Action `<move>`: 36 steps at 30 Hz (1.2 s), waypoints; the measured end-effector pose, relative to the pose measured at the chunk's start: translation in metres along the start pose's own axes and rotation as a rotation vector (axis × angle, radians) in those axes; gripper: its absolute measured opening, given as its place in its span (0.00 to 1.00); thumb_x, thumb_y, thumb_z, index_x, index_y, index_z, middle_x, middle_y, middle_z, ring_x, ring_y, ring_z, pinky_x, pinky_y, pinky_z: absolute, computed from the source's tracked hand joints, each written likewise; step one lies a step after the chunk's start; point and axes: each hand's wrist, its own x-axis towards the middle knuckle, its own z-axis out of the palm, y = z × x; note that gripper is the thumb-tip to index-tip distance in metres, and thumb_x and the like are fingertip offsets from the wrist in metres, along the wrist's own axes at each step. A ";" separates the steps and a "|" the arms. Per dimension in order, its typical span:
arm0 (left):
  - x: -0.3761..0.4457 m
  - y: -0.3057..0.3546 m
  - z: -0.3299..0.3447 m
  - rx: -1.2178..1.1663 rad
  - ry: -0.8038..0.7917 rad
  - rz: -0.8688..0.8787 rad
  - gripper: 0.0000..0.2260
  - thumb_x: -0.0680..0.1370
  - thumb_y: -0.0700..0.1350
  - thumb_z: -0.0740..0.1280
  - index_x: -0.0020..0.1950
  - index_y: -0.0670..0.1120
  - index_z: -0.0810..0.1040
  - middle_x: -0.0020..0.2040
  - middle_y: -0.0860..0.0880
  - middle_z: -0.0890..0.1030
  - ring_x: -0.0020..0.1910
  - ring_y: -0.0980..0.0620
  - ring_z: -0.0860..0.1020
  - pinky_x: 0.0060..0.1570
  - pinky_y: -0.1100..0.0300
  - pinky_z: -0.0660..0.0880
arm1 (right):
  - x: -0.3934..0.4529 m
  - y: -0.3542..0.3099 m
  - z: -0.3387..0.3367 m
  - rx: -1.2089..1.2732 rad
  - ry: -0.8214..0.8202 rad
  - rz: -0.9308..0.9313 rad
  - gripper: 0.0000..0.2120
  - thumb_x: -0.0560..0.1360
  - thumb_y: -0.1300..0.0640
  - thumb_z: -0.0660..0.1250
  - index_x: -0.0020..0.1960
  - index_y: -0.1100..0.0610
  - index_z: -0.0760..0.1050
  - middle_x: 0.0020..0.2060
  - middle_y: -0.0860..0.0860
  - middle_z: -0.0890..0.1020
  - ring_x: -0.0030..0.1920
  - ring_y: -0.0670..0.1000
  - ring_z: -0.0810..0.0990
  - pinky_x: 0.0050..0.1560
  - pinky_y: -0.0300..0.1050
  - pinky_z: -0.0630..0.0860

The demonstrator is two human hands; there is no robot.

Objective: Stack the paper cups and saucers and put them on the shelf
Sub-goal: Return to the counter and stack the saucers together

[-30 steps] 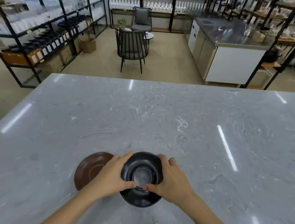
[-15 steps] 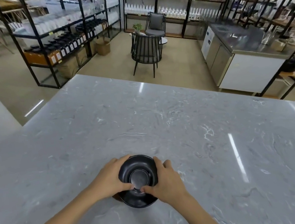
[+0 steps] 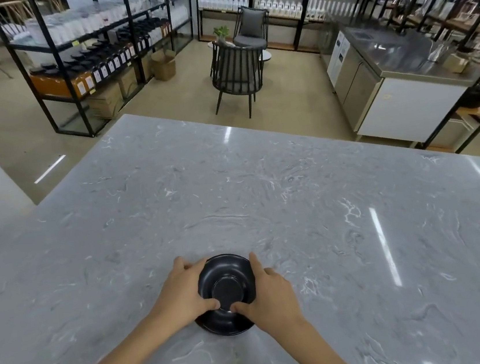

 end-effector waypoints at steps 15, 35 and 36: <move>0.007 0.012 -0.007 0.204 -0.081 -0.127 0.38 0.66 0.55 0.81 0.73 0.58 0.70 0.56 0.51 0.67 0.55 0.47 0.74 0.55 0.53 0.78 | -0.007 -0.002 0.010 -0.087 0.079 -0.031 0.45 0.70 0.36 0.72 0.78 0.50 0.54 0.64 0.46 0.77 0.60 0.55 0.76 0.53 0.46 0.77; 0.000 -0.026 0.008 -0.332 -0.102 -0.078 0.43 0.61 0.52 0.81 0.60 0.81 0.56 0.59 0.56 0.71 0.57 0.59 0.73 0.48 0.74 0.68 | -0.004 0.012 0.018 0.389 -0.049 0.137 0.51 0.65 0.42 0.79 0.79 0.45 0.54 0.62 0.47 0.70 0.54 0.45 0.69 0.56 0.39 0.69; 0.001 -0.028 0.008 -0.360 -0.106 -0.084 0.43 0.60 0.53 0.81 0.61 0.80 0.57 0.60 0.56 0.70 0.60 0.57 0.72 0.50 0.73 0.67 | -0.003 0.013 0.018 0.401 -0.057 0.140 0.50 0.64 0.42 0.79 0.78 0.45 0.55 0.61 0.47 0.70 0.55 0.45 0.70 0.56 0.39 0.69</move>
